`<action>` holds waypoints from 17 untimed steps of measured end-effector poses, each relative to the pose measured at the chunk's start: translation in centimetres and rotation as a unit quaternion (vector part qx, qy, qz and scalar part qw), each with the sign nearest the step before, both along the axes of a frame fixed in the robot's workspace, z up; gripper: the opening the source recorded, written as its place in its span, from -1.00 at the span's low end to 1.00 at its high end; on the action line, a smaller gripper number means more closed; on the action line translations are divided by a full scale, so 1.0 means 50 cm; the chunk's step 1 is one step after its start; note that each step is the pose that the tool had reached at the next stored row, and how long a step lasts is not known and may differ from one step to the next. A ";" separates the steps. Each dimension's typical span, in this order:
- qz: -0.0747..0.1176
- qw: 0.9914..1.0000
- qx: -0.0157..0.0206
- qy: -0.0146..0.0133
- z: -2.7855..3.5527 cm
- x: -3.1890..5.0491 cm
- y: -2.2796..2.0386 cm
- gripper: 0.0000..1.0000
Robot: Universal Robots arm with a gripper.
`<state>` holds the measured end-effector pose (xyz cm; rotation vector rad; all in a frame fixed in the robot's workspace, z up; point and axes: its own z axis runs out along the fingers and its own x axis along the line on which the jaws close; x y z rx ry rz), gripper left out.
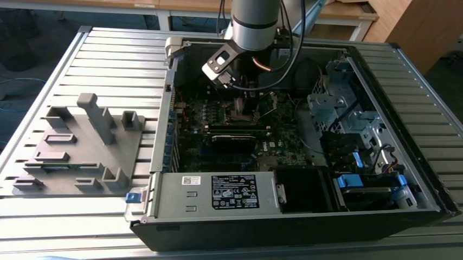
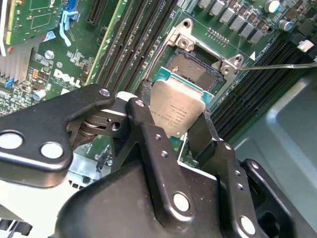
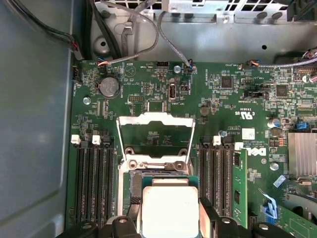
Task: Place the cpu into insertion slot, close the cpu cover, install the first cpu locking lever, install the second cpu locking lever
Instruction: 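Place the cpu into insertion slot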
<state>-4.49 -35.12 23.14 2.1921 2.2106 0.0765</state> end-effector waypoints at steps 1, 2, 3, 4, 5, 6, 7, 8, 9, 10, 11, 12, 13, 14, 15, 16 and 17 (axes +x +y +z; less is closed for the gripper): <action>0.000 1.000 0.000 0.000 -0.003 0.000 0.0000 0.08; 0.000 1.000 0.000 0.000 -0.005 -0.001 0.0000 0.08; 0.000 1.000 0.000 0.000 -0.008 -0.001 0.0000 0.08; 0.001 1.000 0.001 0.000 -0.009 -0.001 0.0000 0.08; 0.002 1.000 0.001 0.000 -0.010 -0.001 0.0000 0.08; 0.004 1.000 0.001 0.000 -0.011 -0.001 0.0001 0.08; 0.007 1.000 0.001 0.000 -0.012 -0.001 0.0001 0.08; 0.008 1.000 0.001 0.000 -0.013 -0.001 0.0002 0.08; 0.008 1.000 0.001 0.000 -0.014 -0.002 0.0007 0.08; 0.008 1.000 0.001 0.000 -0.015 -0.004 0.0018 0.08; 0.008 1.000 0.001 0.000 -0.017 -0.005 0.0033 0.08; 0.008 1.000 0.001 0.000 -0.018 -0.006 0.0046 0.08; 0.008 1.000 0.001 0.000 -0.019 -0.006 0.0057 0.08; 0.008 1.000 0.001 0.000 -0.020 -0.006 0.0064 0.08; 0.008 1.000 0.001 0.000 -0.022 -0.006 0.0071 0.08; 0.008 1.000 0.001 0.000 -0.024 -0.006 0.0076 0.08; 0.008 1.000 0.001 0.000 -0.027 -0.006 0.0083 0.08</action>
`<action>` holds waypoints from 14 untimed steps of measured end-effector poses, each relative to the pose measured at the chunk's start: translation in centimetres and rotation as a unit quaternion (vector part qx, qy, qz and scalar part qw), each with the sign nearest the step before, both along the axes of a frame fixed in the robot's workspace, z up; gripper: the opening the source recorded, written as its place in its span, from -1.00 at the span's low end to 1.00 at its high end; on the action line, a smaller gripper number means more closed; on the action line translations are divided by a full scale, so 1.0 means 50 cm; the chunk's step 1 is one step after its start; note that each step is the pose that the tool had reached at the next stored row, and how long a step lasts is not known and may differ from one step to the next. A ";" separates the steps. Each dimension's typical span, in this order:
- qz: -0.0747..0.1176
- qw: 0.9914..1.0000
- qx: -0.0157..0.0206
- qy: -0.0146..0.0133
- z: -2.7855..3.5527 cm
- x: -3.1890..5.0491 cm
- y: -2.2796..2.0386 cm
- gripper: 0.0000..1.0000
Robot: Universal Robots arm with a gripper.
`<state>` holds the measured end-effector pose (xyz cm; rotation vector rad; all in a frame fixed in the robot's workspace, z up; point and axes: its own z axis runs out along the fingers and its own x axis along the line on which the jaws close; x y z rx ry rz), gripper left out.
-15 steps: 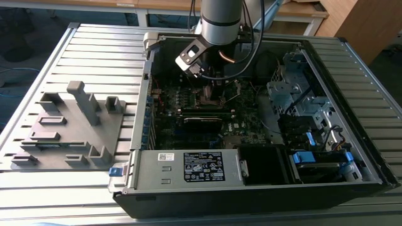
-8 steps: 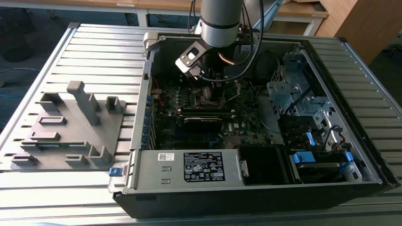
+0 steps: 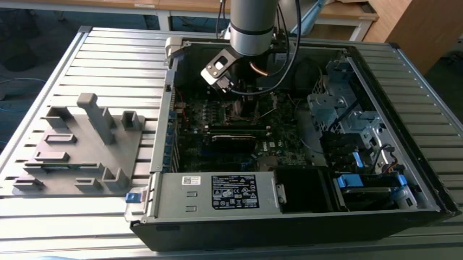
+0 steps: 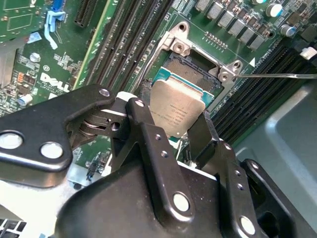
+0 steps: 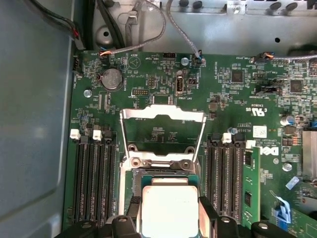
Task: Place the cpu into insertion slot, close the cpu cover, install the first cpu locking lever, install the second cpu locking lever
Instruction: 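Place the cpu into insertion slot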
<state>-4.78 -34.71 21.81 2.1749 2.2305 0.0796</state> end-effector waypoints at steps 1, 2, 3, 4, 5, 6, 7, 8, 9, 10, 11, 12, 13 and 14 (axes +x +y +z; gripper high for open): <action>0.000 1.000 0.000 0.000 -0.003 0.000 0.0009 0.08; 0.000 1.000 0.000 0.000 -0.005 0.000 0.0018 0.08; 0.000 1.000 0.000 0.000 -0.008 0.000 0.0027 0.08; 0.000 1.000 0.000 0.000 -0.011 0.000 0.0036 0.08; 0.000 1.000 0.000 0.000 -0.012 0.000 0.0044 0.08; 0.000 1.000 0.000 0.000 -0.013 0.000 0.0049 0.08; 0.000 1.000 0.000 0.000 -0.014 0.000 0.0052 0.08; 0.000 1.000 0.000 0.000 -0.016 0.000 0.0055 0.08; 0.000 1.000 0.000 0.000 -0.018 0.000 0.0057 0.08; 0.000 1.000 0.000 0.000 -0.020 0.000 0.0061 0.08; 0.000 1.000 0.000 0.000 -0.023 0.000 0.0066 0.08; 0.000 1.000 0.000 0.000 -0.025 -0.001 0.0072 0.08; 0.000 1.000 0.000 0.000 -0.027 -0.001 0.0076 0.08; 0.000 1.000 0.000 0.000 -0.028 -0.001 0.0080 0.08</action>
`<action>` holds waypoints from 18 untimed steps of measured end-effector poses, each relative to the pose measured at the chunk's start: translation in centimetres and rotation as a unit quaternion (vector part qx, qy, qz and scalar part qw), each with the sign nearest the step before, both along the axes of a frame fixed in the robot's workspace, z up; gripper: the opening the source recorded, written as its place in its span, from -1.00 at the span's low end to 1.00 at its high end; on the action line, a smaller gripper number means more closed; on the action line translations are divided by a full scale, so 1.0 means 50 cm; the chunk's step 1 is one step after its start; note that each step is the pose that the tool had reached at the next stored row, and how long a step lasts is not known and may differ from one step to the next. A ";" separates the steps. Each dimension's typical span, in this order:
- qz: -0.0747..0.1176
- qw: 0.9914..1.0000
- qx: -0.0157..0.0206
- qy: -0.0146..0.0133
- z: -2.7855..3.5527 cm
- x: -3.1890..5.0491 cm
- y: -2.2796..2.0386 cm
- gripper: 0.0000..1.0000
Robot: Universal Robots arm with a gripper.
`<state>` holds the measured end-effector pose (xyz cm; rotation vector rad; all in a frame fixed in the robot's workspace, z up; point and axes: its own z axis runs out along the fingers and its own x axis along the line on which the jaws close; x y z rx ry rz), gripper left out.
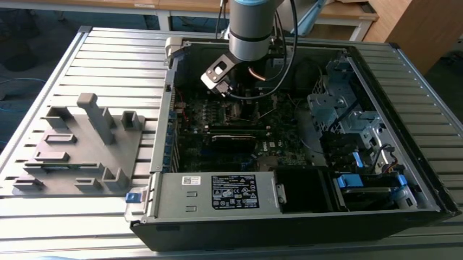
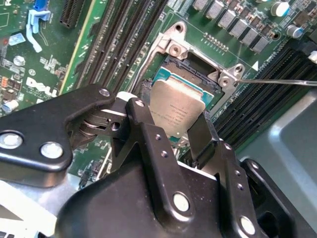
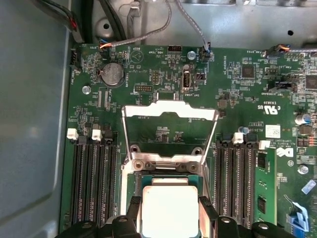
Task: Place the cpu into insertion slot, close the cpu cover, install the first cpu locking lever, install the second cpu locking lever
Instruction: 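Place the cpu into insertion slot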
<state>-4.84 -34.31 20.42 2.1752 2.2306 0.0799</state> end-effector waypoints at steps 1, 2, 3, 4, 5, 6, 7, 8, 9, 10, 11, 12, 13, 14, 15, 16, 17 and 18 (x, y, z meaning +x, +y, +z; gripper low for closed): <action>0.000 1.000 0.000 0.000 0.000 -0.001 0.0003 0.08; 0.000 1.000 0.000 0.000 -0.001 -0.002 0.0004 0.08; 0.000 1.000 0.000 0.000 -0.001 -0.004 0.0007 0.08; -0.001 1.000 0.000 0.000 -0.002 -0.005 0.0010 0.08; -0.001 1.000 0.000 0.000 -0.003 -0.006 0.0011 0.08; -0.002 1.000 0.000 0.000 -0.004 -0.006 0.0012 0.08; -0.005 1.000 0.000 0.000 -0.005 -0.006 0.0011 0.08; -0.007 1.000 0.000 0.000 -0.006 -0.007 0.0013 0.08; -0.009 1.000 0.000 0.000 -0.007 -0.007 0.0015 0.08; -0.010 1.000 0.000 0.000 -0.007 -0.007 0.0016 0.08; -0.010 1.000 0.000 0.000 -0.007 -0.007 0.0016 0.08; -0.011 1.000 0.000 0.000 -0.008 -0.007 0.0017 0.08; -0.012 1.000 0.000 0.000 -0.009 -0.007 0.0020 0.08; -0.015 1.000 0.000 0.000 -0.009 -0.007 0.0023 0.08; -0.015 1.000 0.000 0.000 -0.009 -0.007 0.0023 0.08; -0.015 1.000 0.000 0.000 -0.009 -0.007 0.0023 0.08; -0.015 1.000 0.000 0.000 -0.009 -0.007 0.0025 0.08; -0.016 1.000 0.000 0.000 -0.009 -0.007 0.0035 0.08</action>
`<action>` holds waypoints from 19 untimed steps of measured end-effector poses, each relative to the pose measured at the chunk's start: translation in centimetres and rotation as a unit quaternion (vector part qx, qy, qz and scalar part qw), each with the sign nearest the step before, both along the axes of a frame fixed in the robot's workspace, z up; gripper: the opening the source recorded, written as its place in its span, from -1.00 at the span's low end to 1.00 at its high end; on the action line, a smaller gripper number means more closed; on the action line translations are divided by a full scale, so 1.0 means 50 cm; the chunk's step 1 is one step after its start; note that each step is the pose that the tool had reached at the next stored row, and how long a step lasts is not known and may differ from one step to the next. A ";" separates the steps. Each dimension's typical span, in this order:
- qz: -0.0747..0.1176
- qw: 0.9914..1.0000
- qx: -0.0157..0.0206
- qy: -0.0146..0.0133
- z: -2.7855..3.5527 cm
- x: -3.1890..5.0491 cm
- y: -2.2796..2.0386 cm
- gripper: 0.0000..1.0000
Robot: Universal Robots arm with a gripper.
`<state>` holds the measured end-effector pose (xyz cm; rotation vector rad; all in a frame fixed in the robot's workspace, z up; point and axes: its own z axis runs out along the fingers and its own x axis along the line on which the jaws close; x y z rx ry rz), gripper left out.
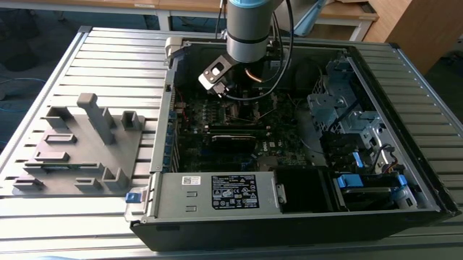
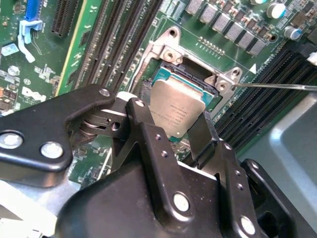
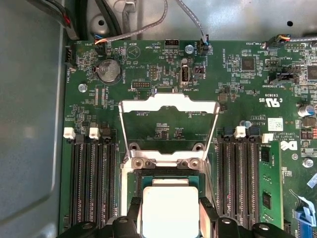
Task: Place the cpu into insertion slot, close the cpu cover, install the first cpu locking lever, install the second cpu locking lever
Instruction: 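Place the cpu into insertion slot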
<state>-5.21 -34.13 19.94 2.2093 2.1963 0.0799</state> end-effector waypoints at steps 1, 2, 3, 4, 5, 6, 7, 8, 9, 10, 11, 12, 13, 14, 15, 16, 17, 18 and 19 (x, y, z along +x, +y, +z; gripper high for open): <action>0.000 1.000 0.000 0.000 0.000 0.000 0.0011 0.08; 0.000 1.000 0.001 0.000 0.000 -0.001 0.0021 0.08; 0.000 1.000 0.001 0.000 -0.001 -0.001 0.0032 0.08; 0.000 1.000 0.001 0.000 -0.002 -0.002 0.0046 0.08; 0.000 1.000 0.001 0.000 -0.002 -0.002 0.0058 0.08; 0.000 1.000 0.001 0.000 -0.004 -0.002 0.0065 0.08; -0.001 1.000 0.001 0.000 -0.005 -0.002 0.0068 0.08; -0.002 1.000 0.001 0.000 -0.006 -0.002 0.0068 0.08; -0.002 1.000 0.001 0.000 -0.006 -0.002 0.0067 0.08; -0.003 1.000 0.001 0.000 -0.007 -0.002 0.0067 0.08; -0.004 1.000 0.001 0.000 -0.007 -0.002 0.0068 0.08; -0.005 1.000 0.001 0.000 -0.008 -0.002 0.0068 0.08; -0.005 1.000 0.001 0.000 -0.008 -0.002 0.0068 0.08; -0.006 1.000 0.001 0.000 -0.009 -0.002 0.0068 0.08; -0.007 1.000 0.001 0.000 -0.009 -0.002 0.0068 0.08; -0.007 1.000 0.001 0.000 -0.009 -0.002 0.0067 0.08; -0.007 1.000 0.001 0.000 -0.009 -0.002 0.0067 0.08; -0.007 1.000 0.001 0.000 -0.010 -0.002 0.0068 0.08; -0.007 1.000 0.001 0.000 -0.010 -0.001 0.0068 0.08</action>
